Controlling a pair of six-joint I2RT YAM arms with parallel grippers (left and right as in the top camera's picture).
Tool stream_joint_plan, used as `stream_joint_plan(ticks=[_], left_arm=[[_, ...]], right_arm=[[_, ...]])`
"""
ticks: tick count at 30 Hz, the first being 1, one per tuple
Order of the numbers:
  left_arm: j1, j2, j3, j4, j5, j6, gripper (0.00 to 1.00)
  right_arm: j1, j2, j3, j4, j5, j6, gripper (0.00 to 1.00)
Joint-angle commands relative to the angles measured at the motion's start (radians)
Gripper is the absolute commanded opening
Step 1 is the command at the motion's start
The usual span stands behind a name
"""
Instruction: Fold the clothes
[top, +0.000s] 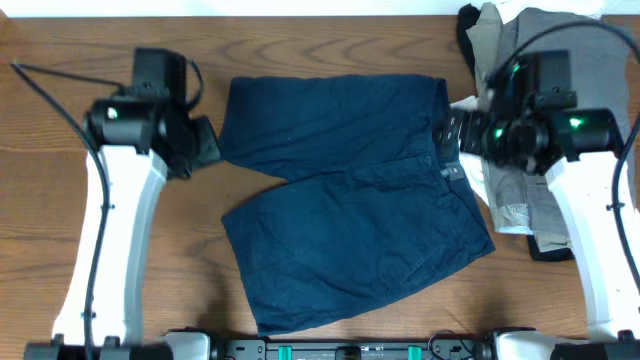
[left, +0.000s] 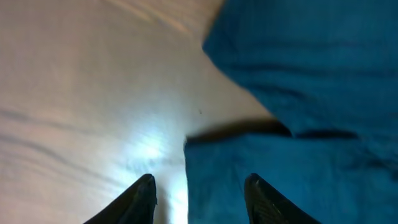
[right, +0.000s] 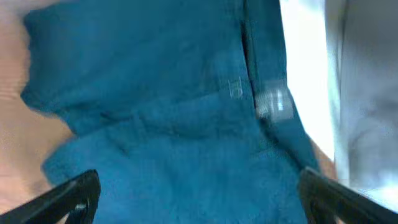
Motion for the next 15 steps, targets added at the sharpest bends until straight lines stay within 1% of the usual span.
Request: stream_joint_plan(ticks=[1,2,4,6,9,12,15], left_arm=[[-0.053,-0.055,-0.105,-0.016,-0.008,-0.14,0.47],[-0.071,-0.072,-0.145,-0.013,-0.008,-0.175,0.47],[-0.107,-0.098,-0.22,-0.007,-0.008,-0.218,0.47],[-0.142,-0.113,-0.292,-0.002,-0.008,-0.25,0.47],[-0.195,-0.116,-0.402,0.011,-0.004,-0.358,0.47],[-0.24,-0.116,-0.51,0.054,0.045,-0.453,0.47],[-0.272,-0.116,-0.605,0.119,0.113,-0.521,0.46]], right_arm=[[0.055,-0.008,-0.006,-0.127,0.143,0.183,0.99],[0.07,-0.008,-0.011,-0.172,0.171,0.238,0.99],[0.095,-0.008,-0.03,-0.225,0.195,0.296,0.99],[0.119,-0.008,-0.051,-0.253,0.195,0.332,0.99],[0.151,-0.008,-0.101,-0.266,0.196,0.385,0.99],[0.166,-0.01,-0.172,-0.266,0.198,0.46,0.92],[0.167,-0.011,-0.266,-0.263,0.199,0.55,0.83]])
